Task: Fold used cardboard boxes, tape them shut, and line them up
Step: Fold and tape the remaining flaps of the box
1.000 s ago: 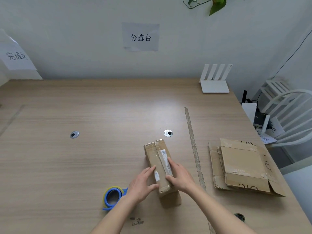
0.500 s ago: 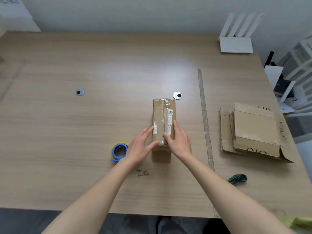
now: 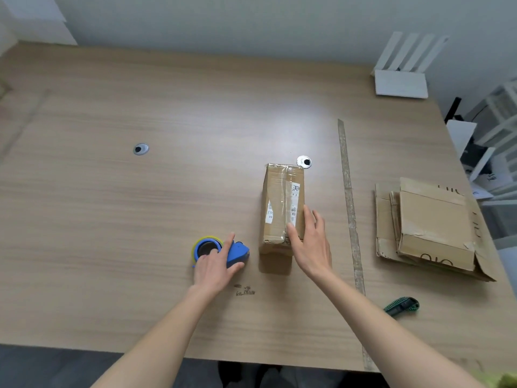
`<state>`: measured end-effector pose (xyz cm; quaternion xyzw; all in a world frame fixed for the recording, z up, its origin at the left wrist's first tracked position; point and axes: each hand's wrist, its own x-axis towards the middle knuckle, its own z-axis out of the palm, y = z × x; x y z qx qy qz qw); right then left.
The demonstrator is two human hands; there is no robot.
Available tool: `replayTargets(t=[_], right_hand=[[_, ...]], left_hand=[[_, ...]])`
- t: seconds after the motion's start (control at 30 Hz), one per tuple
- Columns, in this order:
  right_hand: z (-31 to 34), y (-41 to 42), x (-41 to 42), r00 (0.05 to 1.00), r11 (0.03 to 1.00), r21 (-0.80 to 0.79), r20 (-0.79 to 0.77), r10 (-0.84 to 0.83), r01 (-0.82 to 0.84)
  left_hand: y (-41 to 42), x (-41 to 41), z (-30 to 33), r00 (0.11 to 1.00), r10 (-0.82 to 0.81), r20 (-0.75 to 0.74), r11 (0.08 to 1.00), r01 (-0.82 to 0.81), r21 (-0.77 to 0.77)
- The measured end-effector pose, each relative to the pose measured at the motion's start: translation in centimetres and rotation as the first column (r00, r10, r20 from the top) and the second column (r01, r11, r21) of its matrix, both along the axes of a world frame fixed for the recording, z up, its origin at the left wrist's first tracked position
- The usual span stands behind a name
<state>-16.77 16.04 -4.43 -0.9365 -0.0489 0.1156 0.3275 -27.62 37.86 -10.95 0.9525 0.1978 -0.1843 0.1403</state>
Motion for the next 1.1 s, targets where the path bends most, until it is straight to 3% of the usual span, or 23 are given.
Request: replayTargets(t=[0.13, 0.27, 0.4, 0.53, 0.63, 0.8, 1.0, 1.1], right_hand=[[1.0, 0.3, -1.1, 0.998, 0.999, -0.045, 0.066, 0.013, -0.010], [3.2, 2.0, -1.6, 0.973, 0.990, -0.005, 0.181, 0.142, -0.144], [7.4, 5.5, -1.4, 0.952, 0.932, 0.194, 0.035, 0.305, -0.305], [12.9, 8.6, -1.2, 0.922, 0.866, 0.401, -0.114, 0.371, -0.299], [16.3, 10.0, -1.1, 0.907, 0.823, 0.478, -0.115, 0.405, -0.307], [20.5, 10.8, -1.3, 0.942, 0.820, 0.483, 0.036, 0.333, -0.309], [21.4, 9.6, -1.2, 0.968, 0.841, 0.490, 0.027, 0.249, -0.230], [20.1, 8.3, -1.4, 0.978, 0.885, 0.421, 0.034, 0.205, -0.200]], left_hand=[[0.3, -0.2, 1.2, 0.999, 0.017, 0.032, 0.999, -0.016, -0.035], [3.1, -0.8, 5.1, 0.977, 0.033, 0.213, 0.987, 0.002, -0.162], [6.5, 0.0, 11.7, 0.917, -0.071, 0.394, 0.976, 0.145, -0.162], [8.3, 0.7, 18.5, 0.867, -0.146, 0.477, 0.970, 0.220, -0.104], [8.8, 0.6, 22.6, 0.830, -0.188, 0.526, 0.963, 0.262, -0.069], [9.3, 0.0, 27.4, 0.777, -0.238, 0.583, 0.956, 0.294, -0.003], [8.7, 0.3, 28.9, 0.776, -0.264, 0.572, 0.953, 0.301, 0.032], [7.0, 1.4, 27.9, 0.809, -0.321, 0.493, 0.944, 0.315, 0.099]])
